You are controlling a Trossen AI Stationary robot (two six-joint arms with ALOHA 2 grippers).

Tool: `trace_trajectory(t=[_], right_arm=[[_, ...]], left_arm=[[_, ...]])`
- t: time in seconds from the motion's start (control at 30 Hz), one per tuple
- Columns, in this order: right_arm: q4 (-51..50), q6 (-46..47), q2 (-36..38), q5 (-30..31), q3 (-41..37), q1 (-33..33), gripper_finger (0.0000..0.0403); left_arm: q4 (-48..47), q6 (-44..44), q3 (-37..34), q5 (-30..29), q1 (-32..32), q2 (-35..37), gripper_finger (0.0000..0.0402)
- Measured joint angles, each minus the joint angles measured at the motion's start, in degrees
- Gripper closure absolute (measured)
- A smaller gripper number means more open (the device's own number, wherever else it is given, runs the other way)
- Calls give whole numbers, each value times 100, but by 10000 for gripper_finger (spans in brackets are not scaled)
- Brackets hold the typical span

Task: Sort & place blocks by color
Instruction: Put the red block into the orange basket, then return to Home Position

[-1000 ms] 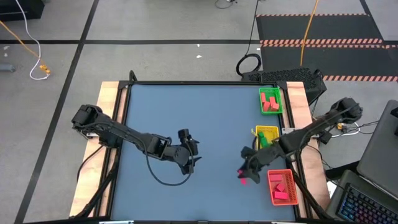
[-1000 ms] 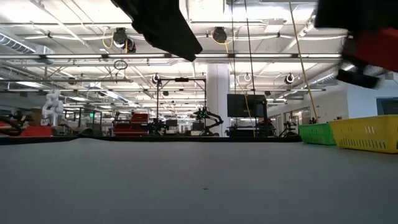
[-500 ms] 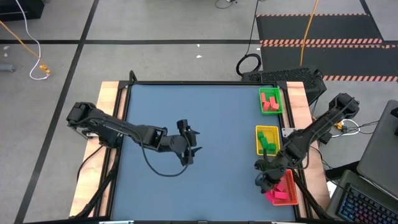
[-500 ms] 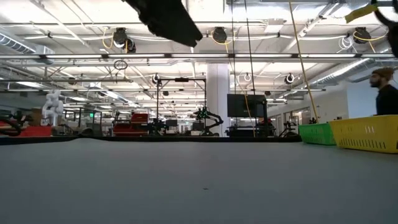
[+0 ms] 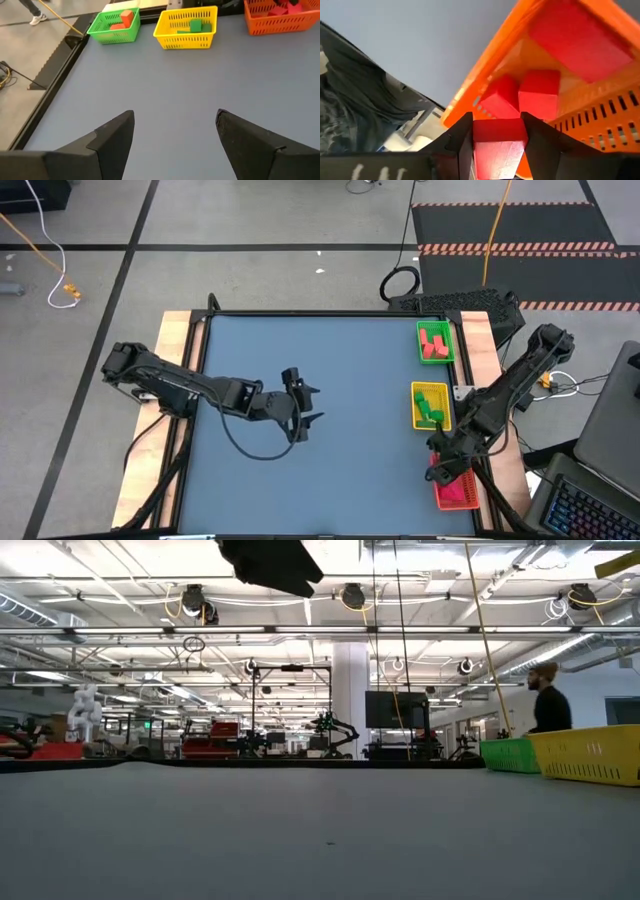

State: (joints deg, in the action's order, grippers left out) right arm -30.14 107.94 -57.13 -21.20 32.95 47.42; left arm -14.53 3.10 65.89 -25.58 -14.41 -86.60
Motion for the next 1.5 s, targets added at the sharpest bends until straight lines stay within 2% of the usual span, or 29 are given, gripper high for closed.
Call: trace_trajectory(t=[0.27, 0.77, 0.9, 0.97, 1.1, 1.33, 1.5], right_arm=[[-421, 14, 198, -8, 0, 0, 234], [-594, -222, 571, 7, 0, -4, 235], [-458, -335, 687, 227, -2, -5, 235], [-308, -533, 777, 562, -2, -8, 235], [144, -1443, 949, 1689, -2, -82, 234], [1092, -4076, 1003, 3583, -2, -432, 234], [1777, -5980, 872, 4679, -2, -821, 234]], left_arm=[[-35, 179, 0, 0, -116, -1, 123], [-239, 369, 0, -1, -294, -1, 124], [-249, 364, 0, -2, -296, -1, 123], [-247, 364, 0, -2, -294, -1, 124], [-162, 374, 0, -2, -263, -1, 124], [-28, 559, 0, -4, -178, -1, 124], [15, 594, 0, -3, -167, -3, 124]])
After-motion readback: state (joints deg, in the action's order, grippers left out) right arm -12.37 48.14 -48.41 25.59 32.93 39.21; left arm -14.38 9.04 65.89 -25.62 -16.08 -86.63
